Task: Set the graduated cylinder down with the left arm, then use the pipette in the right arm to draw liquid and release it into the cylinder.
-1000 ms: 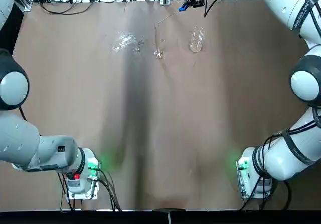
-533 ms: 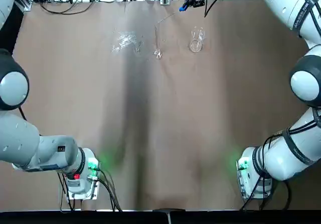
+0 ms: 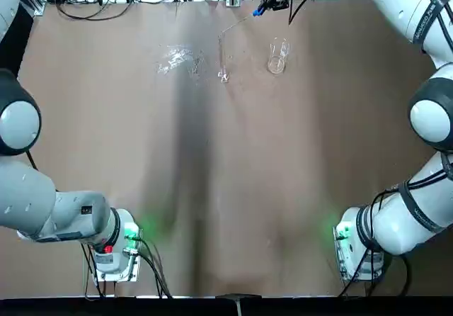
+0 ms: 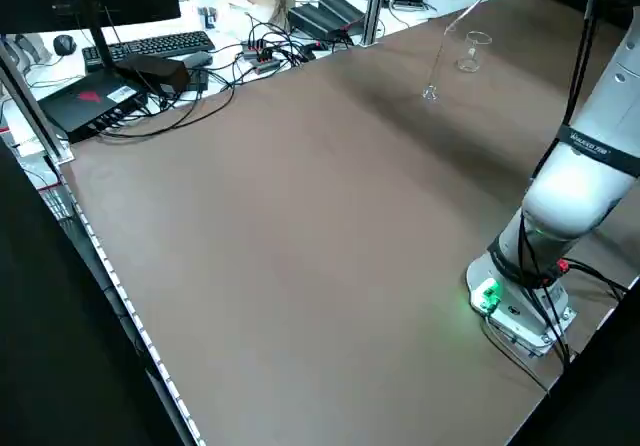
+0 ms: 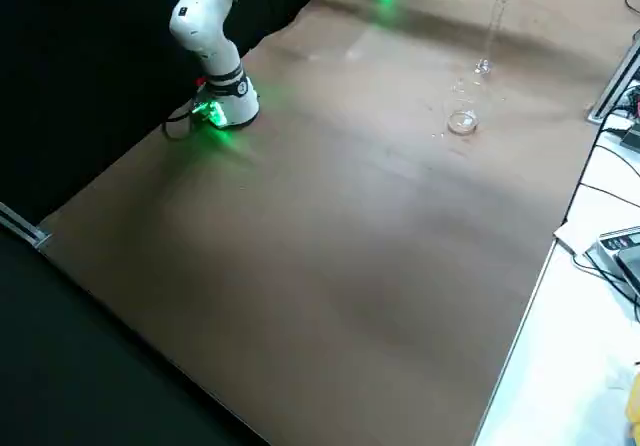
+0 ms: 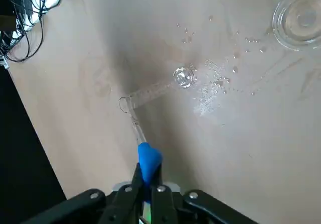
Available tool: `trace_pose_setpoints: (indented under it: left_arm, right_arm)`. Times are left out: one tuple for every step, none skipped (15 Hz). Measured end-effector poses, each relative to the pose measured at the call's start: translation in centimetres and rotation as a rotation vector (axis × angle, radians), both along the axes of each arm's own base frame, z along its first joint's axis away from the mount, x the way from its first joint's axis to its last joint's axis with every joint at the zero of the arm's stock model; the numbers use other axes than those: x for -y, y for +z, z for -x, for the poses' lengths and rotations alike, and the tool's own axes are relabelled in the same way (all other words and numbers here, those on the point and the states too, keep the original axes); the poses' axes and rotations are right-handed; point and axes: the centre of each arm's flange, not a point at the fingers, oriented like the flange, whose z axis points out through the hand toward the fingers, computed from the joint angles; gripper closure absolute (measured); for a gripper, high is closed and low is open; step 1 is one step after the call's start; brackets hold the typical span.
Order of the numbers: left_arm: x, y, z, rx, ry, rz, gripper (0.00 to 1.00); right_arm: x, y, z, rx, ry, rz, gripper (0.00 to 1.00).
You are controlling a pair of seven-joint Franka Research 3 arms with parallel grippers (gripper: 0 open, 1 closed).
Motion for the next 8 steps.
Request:
trace_pose_setpoints:
  left_arm:
    - [0.00,0.00,0.00,0.000,0.000,0.000,0.00]
    - [0.00,0.00,0.00,0.000,0.000,0.000,0.00]
    - [0.00,0.00,0.00,0.000,0.000,0.000,0.00]
    - [0.00,0.00,0.00,0.000,0.000,0.000,0.00]
    - [0.00,0.00,0.00,0.000,0.000,0.000,0.00]
    - [0.00,0.00,0.00,0.000,0.000,0.000,0.00]
    - [0.00,0.00,0.00,0.000,0.000,0.000,0.00]
    - [0.00,0.00,0.00,0.000,0.000,0.000,0.00]
  right_arm:
    - [0.00,0.00,0.00,0.000,0.000,0.000,0.93]
    - [0.01,0.01,-0.01,0.001,0.000,0.000,0.93]
    - [0.06,0.04,-0.04,0.001,-0.001,0.000,0.93]
    - [0.13,0.06,-0.09,0.002,-0.002,0.000,0.93]
    - [0.23,0.07,-0.15,0.002,-0.004,0.001,0.93]
    - [0.32,0.07,-0.20,0.002,-0.006,0.001,0.93]
    - [0.38,0.06,-0.24,0.002,-0.007,0.001,0.93]
    - [0.40,0.07,-0.25,0.003,-0.008,0.001,0.93]
